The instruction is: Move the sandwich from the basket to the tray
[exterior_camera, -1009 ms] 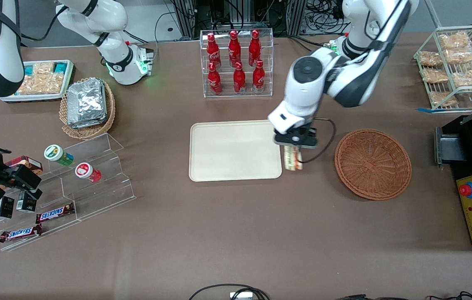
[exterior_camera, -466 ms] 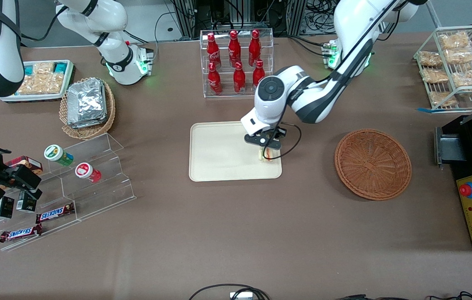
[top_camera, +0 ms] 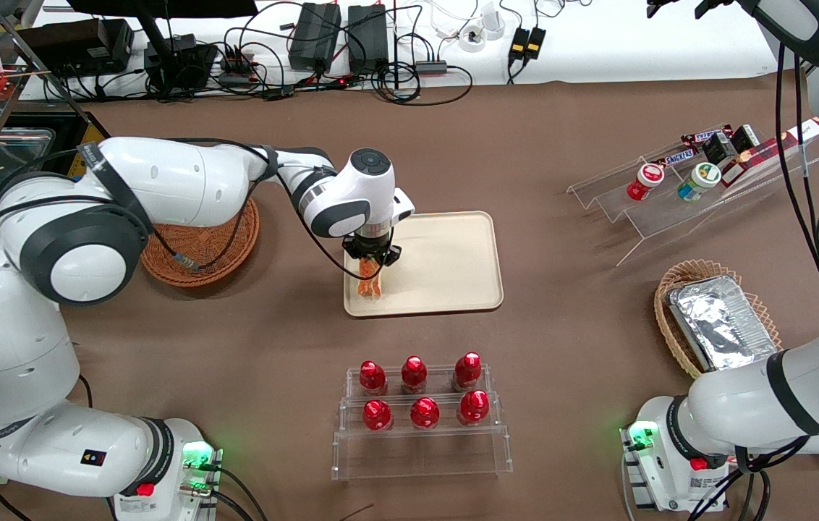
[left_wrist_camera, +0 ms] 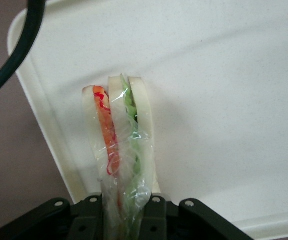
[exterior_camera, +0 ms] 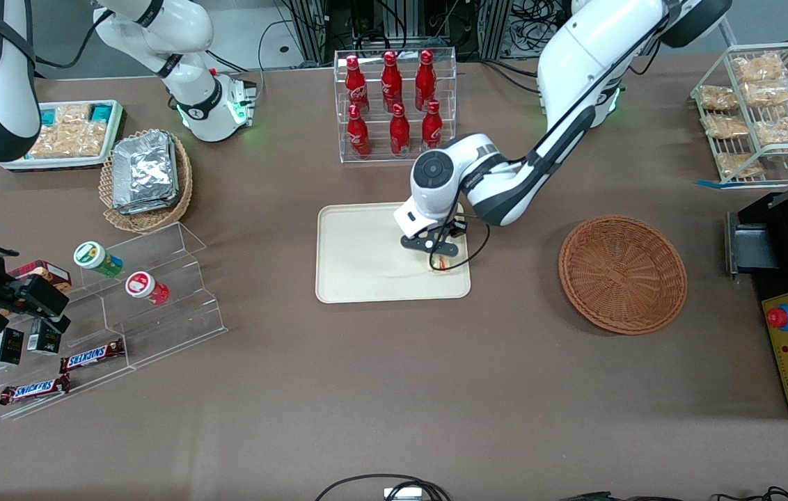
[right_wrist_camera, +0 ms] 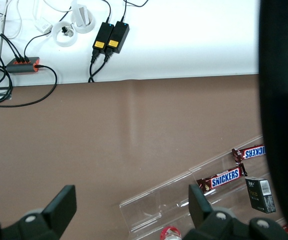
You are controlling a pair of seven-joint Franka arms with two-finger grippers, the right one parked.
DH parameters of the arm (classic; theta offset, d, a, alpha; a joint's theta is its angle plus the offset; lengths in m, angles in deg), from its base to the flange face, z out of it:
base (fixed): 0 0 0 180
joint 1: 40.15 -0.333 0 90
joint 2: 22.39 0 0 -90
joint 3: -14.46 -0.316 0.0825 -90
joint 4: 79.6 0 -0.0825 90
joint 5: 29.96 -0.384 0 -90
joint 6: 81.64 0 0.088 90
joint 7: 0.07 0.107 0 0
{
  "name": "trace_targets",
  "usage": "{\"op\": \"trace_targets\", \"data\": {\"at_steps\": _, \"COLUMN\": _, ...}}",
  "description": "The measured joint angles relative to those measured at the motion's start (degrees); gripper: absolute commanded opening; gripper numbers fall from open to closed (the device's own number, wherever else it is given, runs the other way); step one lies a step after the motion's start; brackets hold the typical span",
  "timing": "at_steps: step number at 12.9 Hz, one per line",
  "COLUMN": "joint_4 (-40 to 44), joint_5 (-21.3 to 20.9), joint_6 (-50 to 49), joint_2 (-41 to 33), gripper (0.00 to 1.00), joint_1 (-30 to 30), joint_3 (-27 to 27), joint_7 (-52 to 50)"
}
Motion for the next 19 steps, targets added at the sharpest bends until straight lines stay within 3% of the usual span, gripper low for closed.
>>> {"op": "trace_targets", "data": {"at_steps": 2, "joint_4": 0.31, "joint_5": -0.01, "joint_6": -0.16, "joint_2": 0.06, "gripper": 0.91, "joint_1": 0.10, "joint_3": 0.08, "joint_7": -0.33}}
{"op": "trace_targets", "data": {"at_steps": 3, "joint_4": 0.31, "joint_5": -0.01, "joint_6": -0.16, "joint_2": 0.06, "gripper": 0.99, "joint_1": 0.13, "joint_3": 0.08, "joint_7": -0.43}}
{"op": "trace_targets", "data": {"at_steps": 9, "joint_4": 2.32, "joint_5": -0.16, "joint_6": -0.91, "joint_2": -0.90, "gripper": 1.00, "joint_1": 0.06, "joint_3": 0.03, "joint_7": -3.78}}
{"op": "trace_targets", "data": {"at_steps": 12, "joint_4": 7.28, "joint_5": -0.14, "joint_6": -6.64, "joint_2": -2.93, "gripper": 1.00, "joint_1": -0.83, "joint_3": -0.18, "joint_7": -4.53}}
{"op": "trace_targets", "data": {"at_steps": 19, "joint_4": 13.95, "joint_5": -0.12, "joint_6": -14.87, "joint_2": -8.21, "gripper": 1.00, "joint_1": -9.64, "joint_3": -0.55, "joint_7": -8.64}}
